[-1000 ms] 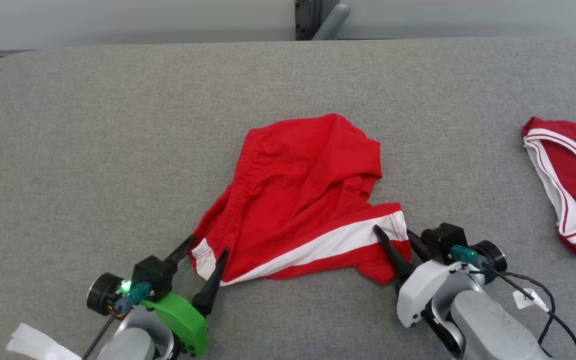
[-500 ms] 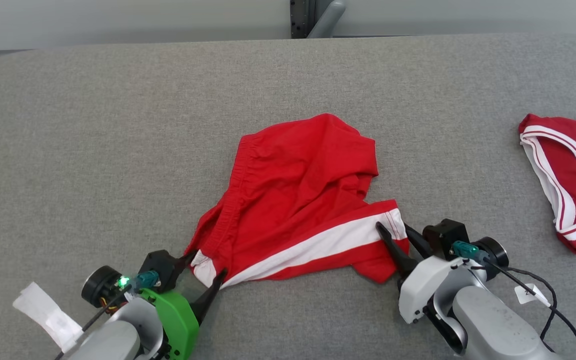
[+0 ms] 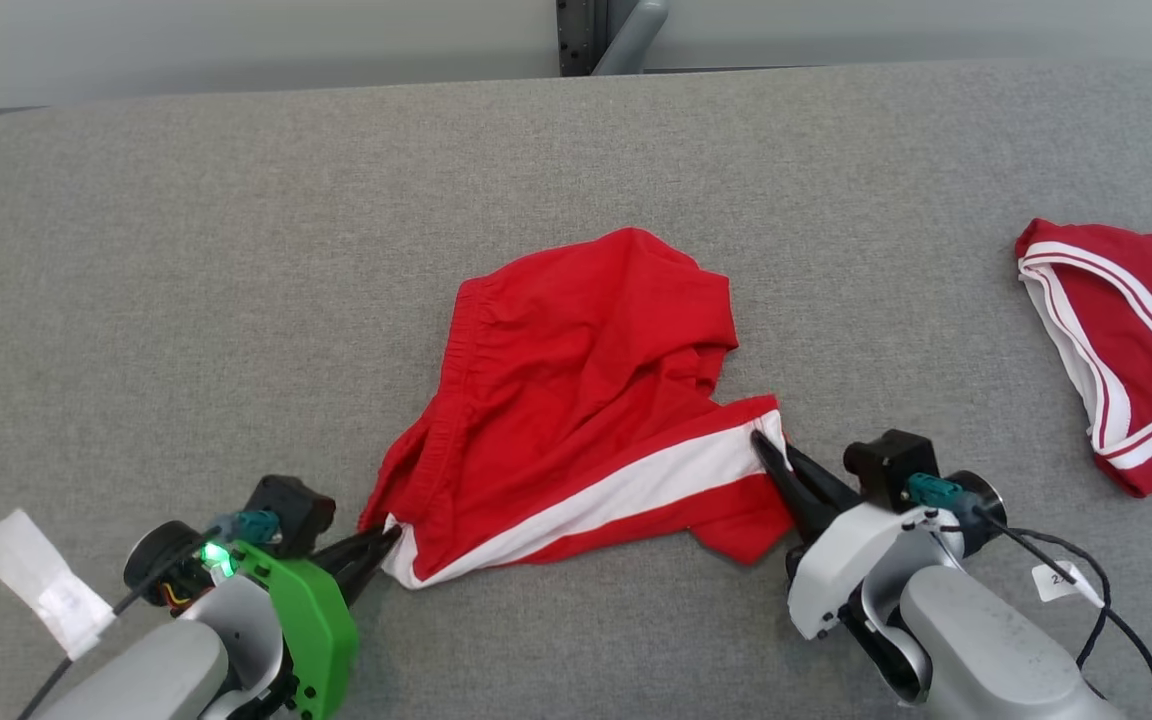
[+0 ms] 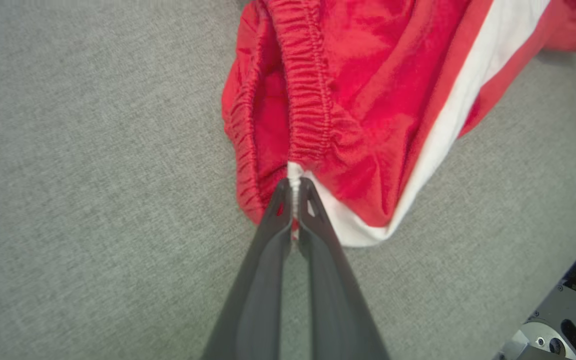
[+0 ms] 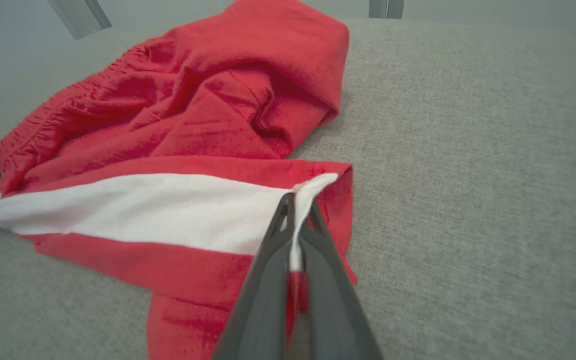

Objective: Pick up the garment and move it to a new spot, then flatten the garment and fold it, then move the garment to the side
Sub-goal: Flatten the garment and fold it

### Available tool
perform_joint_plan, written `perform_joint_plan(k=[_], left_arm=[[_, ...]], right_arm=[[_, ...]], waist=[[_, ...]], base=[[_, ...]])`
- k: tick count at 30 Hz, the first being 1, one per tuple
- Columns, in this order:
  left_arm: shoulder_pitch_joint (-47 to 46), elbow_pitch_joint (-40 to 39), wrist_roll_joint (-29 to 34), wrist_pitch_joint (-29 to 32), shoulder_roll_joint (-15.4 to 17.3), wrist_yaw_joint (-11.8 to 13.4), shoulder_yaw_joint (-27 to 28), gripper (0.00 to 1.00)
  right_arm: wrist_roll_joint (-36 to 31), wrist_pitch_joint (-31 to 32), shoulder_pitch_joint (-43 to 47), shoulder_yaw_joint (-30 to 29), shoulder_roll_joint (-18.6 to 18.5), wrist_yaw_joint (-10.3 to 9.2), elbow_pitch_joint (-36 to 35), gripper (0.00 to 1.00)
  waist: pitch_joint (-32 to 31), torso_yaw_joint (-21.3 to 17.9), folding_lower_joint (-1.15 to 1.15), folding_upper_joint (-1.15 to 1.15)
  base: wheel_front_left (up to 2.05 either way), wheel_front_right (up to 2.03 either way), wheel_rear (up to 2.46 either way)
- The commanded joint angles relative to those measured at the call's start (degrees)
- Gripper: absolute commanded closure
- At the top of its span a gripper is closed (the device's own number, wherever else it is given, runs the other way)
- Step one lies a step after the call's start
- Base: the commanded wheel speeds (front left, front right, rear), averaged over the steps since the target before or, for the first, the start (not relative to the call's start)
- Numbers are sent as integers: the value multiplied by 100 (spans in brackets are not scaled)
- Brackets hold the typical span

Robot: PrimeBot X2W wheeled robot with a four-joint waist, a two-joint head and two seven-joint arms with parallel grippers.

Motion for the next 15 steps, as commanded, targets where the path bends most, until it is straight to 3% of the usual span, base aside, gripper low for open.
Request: perform_joint_plan(k=[1, 7, 15], left_arm=[[-42, -83, -197, -56, 80, 9, 34, 100], [134, -958, -1533, -386, 344, 9, 748, 100], [313, -2806, -2763, -604, 963, 26, 1694, 100]], right_arm=[[144, -28, -41, 4, -69, -4, -89, 100], [911, 81, -50, -121, -580, -4, -926, 100], [2013, 762, 261, -695, -1839, -4, -3110, 100]], waist=[[-23, -26, 0, 29], [-119, -57, 0, 29], [-21, -94, 0, 29]], base=[[0, 0, 0], [0, 0, 0], [0, 0, 0]])
